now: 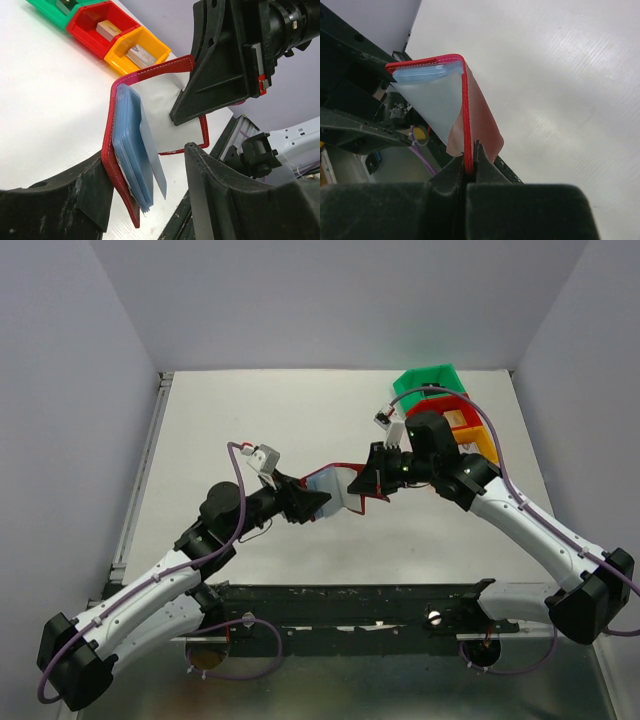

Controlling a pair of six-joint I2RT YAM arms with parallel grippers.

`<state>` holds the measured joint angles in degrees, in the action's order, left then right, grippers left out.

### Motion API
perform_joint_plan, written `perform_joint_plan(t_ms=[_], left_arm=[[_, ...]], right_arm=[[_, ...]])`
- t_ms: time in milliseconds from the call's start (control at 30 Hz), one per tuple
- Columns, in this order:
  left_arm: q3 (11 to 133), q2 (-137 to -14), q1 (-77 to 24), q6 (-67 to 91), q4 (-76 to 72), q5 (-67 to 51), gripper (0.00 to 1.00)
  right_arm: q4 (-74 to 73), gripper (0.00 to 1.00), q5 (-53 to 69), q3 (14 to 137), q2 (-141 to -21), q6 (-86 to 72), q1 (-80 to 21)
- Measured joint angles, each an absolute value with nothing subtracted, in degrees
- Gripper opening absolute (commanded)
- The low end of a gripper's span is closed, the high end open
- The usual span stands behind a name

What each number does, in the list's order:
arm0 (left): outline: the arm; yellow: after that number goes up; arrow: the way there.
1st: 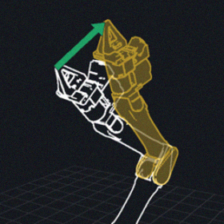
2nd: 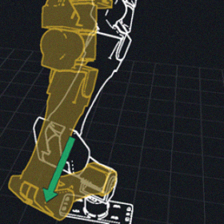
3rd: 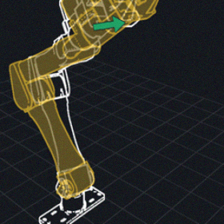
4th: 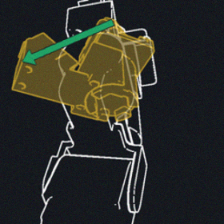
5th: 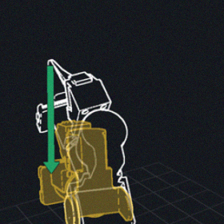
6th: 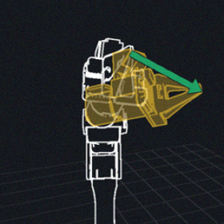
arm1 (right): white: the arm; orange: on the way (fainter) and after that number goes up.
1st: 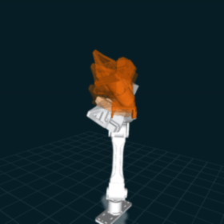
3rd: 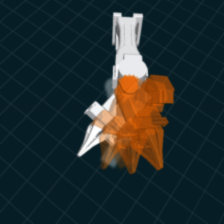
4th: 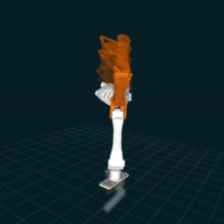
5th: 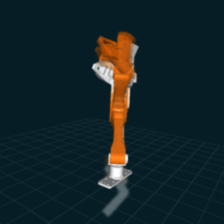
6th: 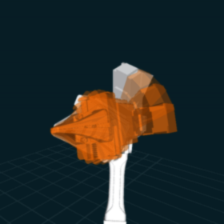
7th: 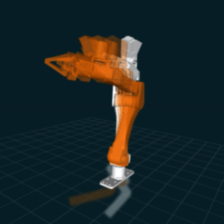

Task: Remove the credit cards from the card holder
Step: Open the card holder.

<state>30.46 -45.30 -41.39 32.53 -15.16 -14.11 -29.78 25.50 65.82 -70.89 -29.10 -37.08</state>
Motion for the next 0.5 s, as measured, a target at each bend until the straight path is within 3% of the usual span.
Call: perform_joint_plan(t_ms=[400, 467, 500], left_arm=[[26.1, -37.4, -41.4, 32.6, -16.1, -13.5, 0.76], [25.5, -36.2, -41.4, 32.6, -16.3, -13.5, 0.73], [25.4, -35.8, -41.4, 32.6, -16.4, -13.5, 0.65]], right_arm=[[-21.4, 0.00, 34.3, 61.8, -70.7, -33.3, -35.2], [-19.9, 0.00, 35.7, 60.9, -70.6, -34.1, -34.7], [-19.2, 0.00, 36.3, 60.6, -70.6, -34.5, -34.5]])
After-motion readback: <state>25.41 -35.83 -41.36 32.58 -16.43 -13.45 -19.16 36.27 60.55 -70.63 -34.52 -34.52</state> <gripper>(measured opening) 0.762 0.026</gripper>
